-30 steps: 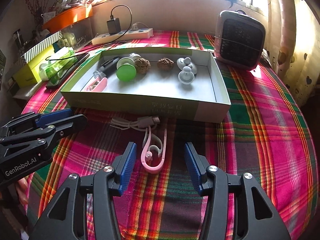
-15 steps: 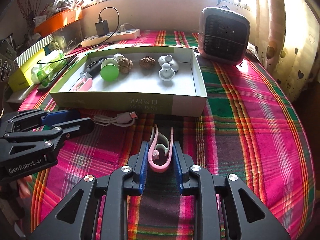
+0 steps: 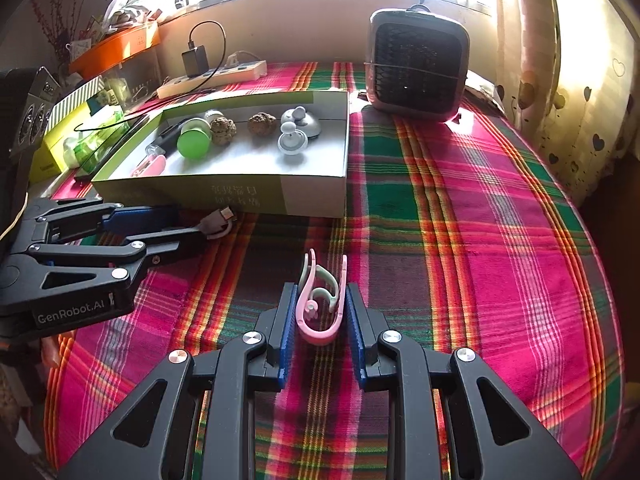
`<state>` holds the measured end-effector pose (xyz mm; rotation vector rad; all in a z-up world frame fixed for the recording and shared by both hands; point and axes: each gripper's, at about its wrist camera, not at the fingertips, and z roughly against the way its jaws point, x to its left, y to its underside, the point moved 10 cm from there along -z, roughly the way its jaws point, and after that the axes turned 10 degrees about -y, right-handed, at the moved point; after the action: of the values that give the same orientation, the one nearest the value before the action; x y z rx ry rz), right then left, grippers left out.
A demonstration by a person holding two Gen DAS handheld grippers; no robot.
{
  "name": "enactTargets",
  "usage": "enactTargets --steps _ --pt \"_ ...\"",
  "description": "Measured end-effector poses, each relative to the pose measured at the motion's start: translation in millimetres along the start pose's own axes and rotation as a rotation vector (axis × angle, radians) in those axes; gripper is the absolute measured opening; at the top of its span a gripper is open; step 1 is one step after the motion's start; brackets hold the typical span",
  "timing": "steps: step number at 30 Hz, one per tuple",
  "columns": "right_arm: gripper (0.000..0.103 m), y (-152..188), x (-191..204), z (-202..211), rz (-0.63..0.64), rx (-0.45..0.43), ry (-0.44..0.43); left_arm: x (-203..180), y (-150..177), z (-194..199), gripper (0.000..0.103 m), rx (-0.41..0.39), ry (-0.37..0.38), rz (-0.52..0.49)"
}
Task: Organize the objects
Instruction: 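Grasp the pink ear hook with the right tool while the left tool grasps the white USB cable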
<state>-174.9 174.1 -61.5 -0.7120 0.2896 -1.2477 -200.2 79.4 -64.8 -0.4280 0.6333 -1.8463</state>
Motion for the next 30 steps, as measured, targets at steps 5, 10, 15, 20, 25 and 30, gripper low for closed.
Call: enactTargets --steps 5,10,15,20,25,30 --pt "0.025 1 -6 3 0.004 0.001 -0.018 -19 9 6 0.037 0.016 0.031 -0.013" --pt "0.025 1 -8 3 0.022 0.007 -0.023 -22 7 4 0.037 0.01 -0.023 -0.008" --pt "0.025 0 -9 2 0.035 0.011 -0.028 -11 -2 -3 0.037 0.02 -0.076 0.056" --pt "0.025 -2 -8 0 0.048 0.015 -0.036 -10 -6 -8 0.037 0.015 -0.14 0.073" --pt "0.025 -3 -6 -2 0.059 0.018 -0.046 -11 -8 -10 0.037 0.01 -0.198 0.088" --pt "0.025 -4 -5 -3 0.067 0.021 -0.049 -9 -7 -10 0.031 0.002 -0.231 0.084"
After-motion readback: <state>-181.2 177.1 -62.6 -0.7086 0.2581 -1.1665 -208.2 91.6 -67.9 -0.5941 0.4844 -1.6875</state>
